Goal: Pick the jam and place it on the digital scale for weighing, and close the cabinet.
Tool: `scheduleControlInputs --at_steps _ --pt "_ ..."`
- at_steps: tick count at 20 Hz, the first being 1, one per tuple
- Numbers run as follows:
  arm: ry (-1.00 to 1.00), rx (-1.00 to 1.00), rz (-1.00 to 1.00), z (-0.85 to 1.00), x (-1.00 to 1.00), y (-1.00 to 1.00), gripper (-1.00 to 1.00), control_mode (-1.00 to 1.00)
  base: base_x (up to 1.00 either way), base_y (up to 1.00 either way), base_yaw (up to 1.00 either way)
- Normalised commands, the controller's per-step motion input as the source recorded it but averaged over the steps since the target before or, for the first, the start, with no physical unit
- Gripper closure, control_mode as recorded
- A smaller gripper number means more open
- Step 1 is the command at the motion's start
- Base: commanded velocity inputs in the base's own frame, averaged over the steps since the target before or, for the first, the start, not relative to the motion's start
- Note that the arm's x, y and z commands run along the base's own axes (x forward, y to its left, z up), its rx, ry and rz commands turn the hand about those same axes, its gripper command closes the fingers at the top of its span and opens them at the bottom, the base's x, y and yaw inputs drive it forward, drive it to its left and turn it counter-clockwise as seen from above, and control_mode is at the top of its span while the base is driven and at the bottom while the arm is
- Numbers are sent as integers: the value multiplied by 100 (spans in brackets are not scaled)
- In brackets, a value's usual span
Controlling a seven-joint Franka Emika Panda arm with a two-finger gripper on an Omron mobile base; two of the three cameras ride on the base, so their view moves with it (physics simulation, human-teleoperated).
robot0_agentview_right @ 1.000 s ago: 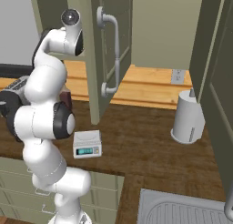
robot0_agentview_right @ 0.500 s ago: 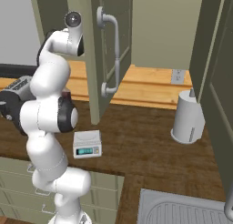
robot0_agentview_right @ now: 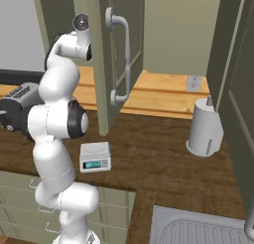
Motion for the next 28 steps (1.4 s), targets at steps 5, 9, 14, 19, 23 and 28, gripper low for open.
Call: scheduleControlInputs --at_steps 5,9,14,19,23,28 --pt "0 1 0 -17 15 2 100 -100 0 0 0" --pt "-1 3 0 -1 -26 4 100 -100 0 0 0" --pt "-10 7 0 0 -100 4 100 -100 0 0 0" --pt "-2 1 2 0 -100 1 100 -100 0 0 0" --pt "-11 1 9 -16 -100 18 100 -100 0 0 0" --pt "-5 0 1 -18 -100 33 100 -100 0 0 0"
